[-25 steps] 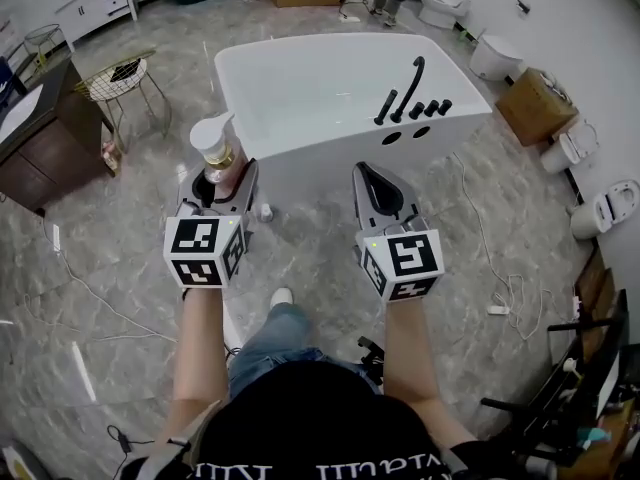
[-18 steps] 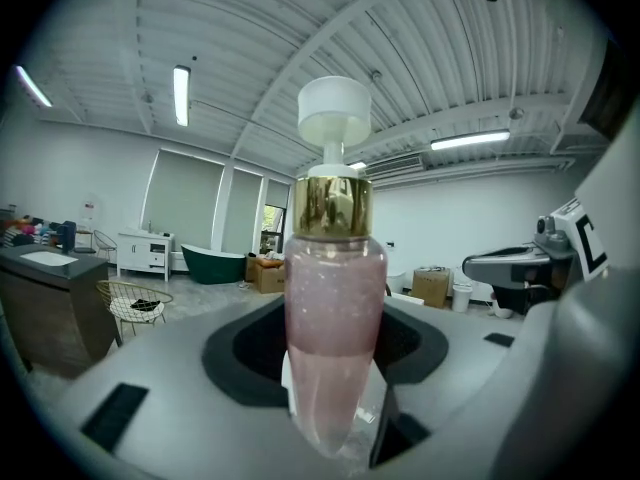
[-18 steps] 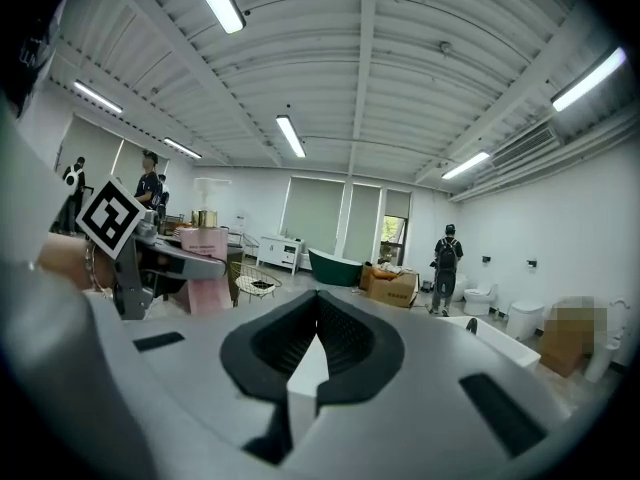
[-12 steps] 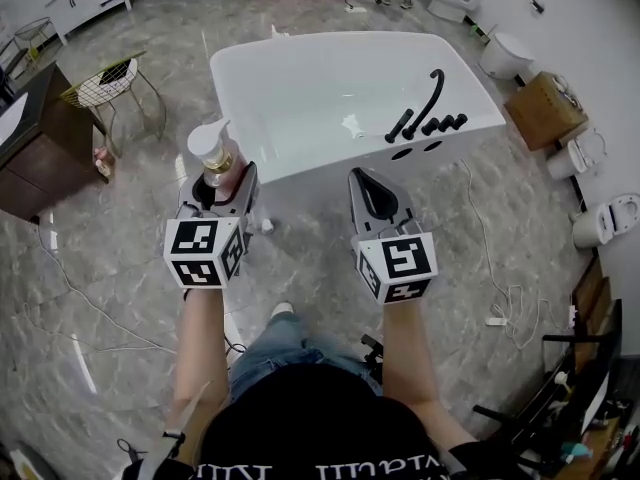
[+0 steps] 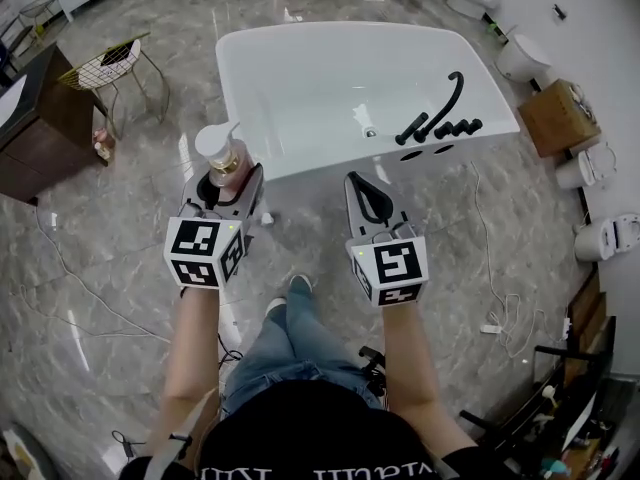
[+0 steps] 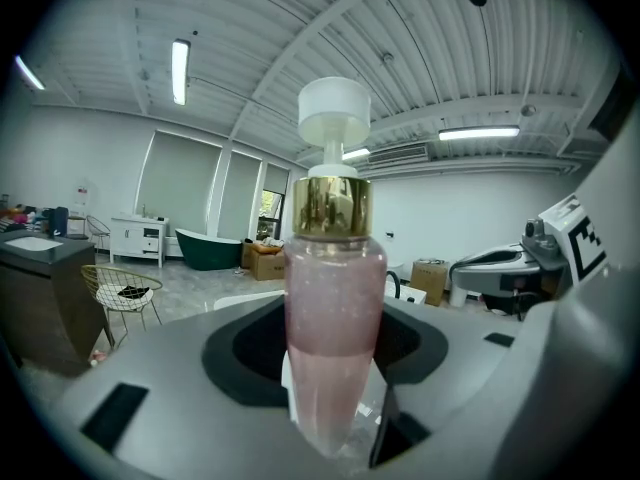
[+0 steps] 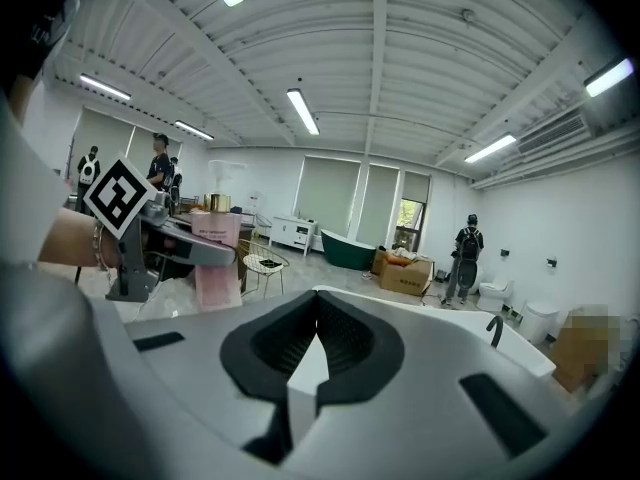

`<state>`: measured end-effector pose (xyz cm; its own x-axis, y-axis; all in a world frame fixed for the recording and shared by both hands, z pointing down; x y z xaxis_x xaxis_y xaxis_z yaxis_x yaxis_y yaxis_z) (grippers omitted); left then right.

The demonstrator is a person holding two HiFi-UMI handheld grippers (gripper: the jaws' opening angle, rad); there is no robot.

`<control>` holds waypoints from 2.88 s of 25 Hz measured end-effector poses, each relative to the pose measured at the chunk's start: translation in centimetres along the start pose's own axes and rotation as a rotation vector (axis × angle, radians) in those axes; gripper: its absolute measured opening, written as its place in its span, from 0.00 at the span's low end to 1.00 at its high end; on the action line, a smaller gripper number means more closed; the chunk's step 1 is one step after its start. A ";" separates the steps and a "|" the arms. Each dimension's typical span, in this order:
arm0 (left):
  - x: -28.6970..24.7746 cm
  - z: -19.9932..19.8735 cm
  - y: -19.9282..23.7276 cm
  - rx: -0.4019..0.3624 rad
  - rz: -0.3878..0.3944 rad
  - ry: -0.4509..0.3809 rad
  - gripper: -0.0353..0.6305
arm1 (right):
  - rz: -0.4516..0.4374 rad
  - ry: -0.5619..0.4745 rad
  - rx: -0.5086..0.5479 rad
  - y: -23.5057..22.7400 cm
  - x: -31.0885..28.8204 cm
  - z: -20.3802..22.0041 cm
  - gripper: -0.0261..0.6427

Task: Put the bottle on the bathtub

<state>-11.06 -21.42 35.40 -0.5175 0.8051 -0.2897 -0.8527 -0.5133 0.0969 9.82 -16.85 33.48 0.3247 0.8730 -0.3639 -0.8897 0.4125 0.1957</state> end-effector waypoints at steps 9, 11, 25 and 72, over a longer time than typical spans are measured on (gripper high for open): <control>-6.6 3.0 0.9 0.011 -0.025 0.071 0.38 | -0.066 0.041 -0.021 -2.6 -5.1 2.9 0.06; -8.2 3.8 1.0 0.015 -0.021 0.093 0.38 | -0.084 0.056 -0.032 -3.0 -6.1 3.7 0.06; -21.5 9.6 1.0 -0.013 0.054 0.272 0.38 | -0.160 0.176 -0.092 -7.0 -13.1 10.1 0.06; -28.3 18.1 2.2 -0.073 0.096 0.467 0.71 | -0.195 0.206 -0.158 -6.1 -17.0 11.5 0.06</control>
<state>0.45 -39.97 61.02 -0.4927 0.5420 -0.6808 -0.7868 -0.6117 0.0824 13.44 -31.21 48.99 0.4367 0.7034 -0.5609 -0.8610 0.5075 -0.0339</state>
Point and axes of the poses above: the fingertips, and each gripper's own axes: x backward along the fingers, y to its left, z out of its underside, the point moved 6 cm from there along x, backward along the fingers, and after that the axes turned 6 degrees about y, right-handed, at the moved point
